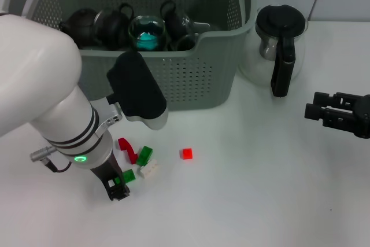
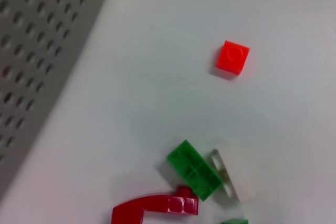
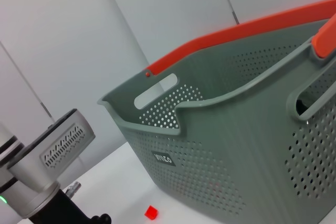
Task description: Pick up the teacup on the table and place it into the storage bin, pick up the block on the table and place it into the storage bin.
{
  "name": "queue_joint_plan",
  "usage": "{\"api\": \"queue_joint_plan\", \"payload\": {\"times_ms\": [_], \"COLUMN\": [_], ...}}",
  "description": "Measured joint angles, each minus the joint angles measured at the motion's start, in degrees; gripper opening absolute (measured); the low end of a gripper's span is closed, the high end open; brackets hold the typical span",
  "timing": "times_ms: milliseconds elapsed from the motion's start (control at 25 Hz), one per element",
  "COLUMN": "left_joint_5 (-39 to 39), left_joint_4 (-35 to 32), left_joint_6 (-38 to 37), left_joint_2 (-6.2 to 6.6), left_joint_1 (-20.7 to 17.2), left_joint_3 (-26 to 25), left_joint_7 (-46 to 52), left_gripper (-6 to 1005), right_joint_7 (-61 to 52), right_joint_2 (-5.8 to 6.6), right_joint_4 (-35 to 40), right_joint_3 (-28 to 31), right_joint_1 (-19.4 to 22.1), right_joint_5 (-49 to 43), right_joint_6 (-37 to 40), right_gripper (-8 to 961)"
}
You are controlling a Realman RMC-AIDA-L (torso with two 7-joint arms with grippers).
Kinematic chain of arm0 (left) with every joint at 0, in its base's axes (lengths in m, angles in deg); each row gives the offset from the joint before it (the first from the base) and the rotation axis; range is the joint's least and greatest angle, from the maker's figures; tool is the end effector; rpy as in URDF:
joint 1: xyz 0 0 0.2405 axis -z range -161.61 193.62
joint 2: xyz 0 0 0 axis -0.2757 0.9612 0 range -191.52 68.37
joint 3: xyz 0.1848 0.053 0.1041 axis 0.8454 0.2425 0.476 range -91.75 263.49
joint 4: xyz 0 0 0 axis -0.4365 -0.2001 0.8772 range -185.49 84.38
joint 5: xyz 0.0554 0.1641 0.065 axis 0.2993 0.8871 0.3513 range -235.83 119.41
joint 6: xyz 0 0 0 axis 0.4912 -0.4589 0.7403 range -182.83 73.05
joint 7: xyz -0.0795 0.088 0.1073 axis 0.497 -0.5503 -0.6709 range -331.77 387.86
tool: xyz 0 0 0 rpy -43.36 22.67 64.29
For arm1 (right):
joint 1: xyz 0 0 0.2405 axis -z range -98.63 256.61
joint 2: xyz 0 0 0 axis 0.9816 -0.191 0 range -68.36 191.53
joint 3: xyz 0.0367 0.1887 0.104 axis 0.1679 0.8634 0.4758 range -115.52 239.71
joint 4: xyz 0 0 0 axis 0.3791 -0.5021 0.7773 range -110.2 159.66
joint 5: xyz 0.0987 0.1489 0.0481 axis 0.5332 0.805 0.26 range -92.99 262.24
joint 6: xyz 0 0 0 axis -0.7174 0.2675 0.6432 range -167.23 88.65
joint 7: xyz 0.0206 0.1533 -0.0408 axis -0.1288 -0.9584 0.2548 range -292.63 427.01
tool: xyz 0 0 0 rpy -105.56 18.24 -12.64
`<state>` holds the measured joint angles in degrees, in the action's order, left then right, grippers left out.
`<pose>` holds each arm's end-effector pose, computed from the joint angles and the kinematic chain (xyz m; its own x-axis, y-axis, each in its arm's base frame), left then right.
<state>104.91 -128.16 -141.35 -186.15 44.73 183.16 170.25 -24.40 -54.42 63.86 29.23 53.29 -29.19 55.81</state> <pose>-0.1906 0.2760 -0.0463 0.7257 0.4453 -0.5245 0.2628 -0.8839 -0.3868 0.2384 0.2854 0.0413 0.6142 -0.5200 -0.5936 -0.6723 -0.7386 -0.0487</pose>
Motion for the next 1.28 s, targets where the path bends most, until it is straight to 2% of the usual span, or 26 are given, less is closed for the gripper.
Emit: {"api": "queue_joint_plan", "payload": {"times_ms": [240, 800, 960, 1120, 1280], "left_joint_5": [-1.33, -1.45, -1.71, -3.18, -10.96], "left_joint_4": [-0.92, -1.01, -4.20, -12.65, -23.28], "left_joint_6": [0.86, 0.09, -2.29, -8.38, -14.91], "left_joint_2": [-0.04, 0.09, 0.15, 0.21, 0.23], "left_joint_1": [-0.17, 0.23, -0.13, -0.72, -1.25], "left_joint_3": [-0.94, -1.47, -2.33, -7.51, -18.94], "left_joint_7": [0.08, 0.09, -0.19, -3.15, -8.40], "left_gripper": [377, 105, 105, 104, 104], "right_joint_7": [0.00, 0.09, 0.05, 0.03, 0.01], "right_joint_2": [0.18, 0.17, 0.18, 0.22, 0.23], "right_joint_4": [-0.66, -0.73, -0.73, -0.72, -0.72], "right_joint_3": [0.00, 0.07, 0.08, 0.08, 0.08], "right_joint_1": [0.05, 0.21, 0.21, 0.21, 0.21], "right_joint_5": [0.00, 0.00, -0.01, 0.00, 0.00], "right_joint_6": [0.08, 0.19, 0.23, 0.27, 0.27], "right_gripper": [607, 607, 607, 606, 606]}}
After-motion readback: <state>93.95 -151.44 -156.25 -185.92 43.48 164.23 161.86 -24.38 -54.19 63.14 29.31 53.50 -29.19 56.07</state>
